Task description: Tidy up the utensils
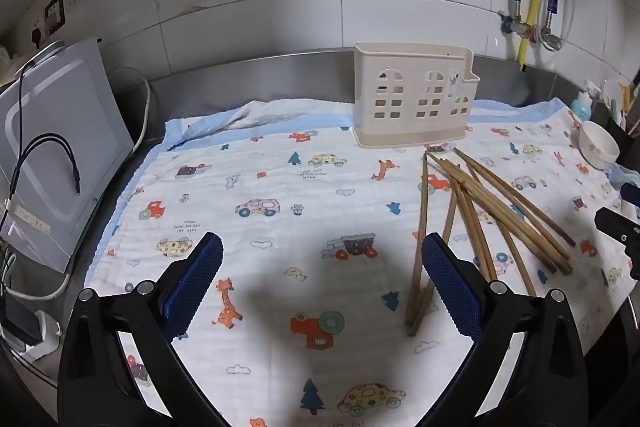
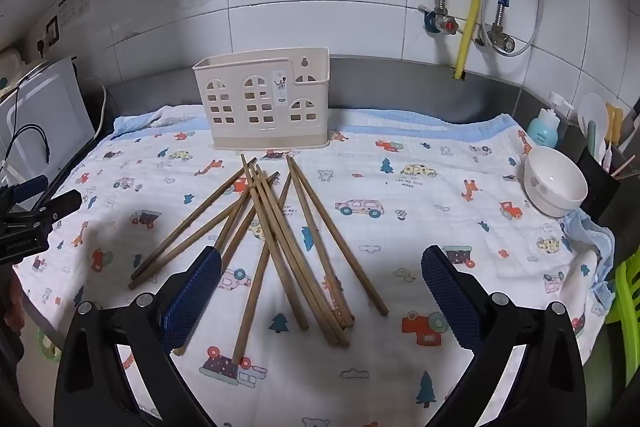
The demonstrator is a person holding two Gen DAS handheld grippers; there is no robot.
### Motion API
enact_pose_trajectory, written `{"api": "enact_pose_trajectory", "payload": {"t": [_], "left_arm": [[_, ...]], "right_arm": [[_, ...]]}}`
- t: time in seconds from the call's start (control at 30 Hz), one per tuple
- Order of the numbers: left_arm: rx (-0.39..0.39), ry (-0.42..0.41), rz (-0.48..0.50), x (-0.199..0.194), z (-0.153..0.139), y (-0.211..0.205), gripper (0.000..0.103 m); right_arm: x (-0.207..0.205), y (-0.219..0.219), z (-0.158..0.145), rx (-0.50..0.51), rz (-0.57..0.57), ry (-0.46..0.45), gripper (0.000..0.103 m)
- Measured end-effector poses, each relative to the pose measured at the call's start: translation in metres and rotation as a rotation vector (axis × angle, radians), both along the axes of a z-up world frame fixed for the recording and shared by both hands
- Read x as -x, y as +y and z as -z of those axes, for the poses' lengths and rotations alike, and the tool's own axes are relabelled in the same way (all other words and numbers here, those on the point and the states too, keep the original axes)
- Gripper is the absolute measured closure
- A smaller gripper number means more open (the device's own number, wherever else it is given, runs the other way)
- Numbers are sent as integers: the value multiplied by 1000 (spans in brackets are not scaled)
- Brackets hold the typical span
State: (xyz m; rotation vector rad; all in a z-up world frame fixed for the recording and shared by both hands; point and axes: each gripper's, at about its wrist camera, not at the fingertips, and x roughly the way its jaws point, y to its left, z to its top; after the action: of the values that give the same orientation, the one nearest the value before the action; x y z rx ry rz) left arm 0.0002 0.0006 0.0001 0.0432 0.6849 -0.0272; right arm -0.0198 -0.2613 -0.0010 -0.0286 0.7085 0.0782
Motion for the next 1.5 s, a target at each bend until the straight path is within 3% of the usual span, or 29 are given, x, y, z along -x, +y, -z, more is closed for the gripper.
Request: {"api": "enact_pose_trajectory", "payload": {"t": [1.5], "left_arm": [[10,-77,11,0,-19,2,5]], "right_arm": [[1,-2,-8,-4,1,-34,6]]}}
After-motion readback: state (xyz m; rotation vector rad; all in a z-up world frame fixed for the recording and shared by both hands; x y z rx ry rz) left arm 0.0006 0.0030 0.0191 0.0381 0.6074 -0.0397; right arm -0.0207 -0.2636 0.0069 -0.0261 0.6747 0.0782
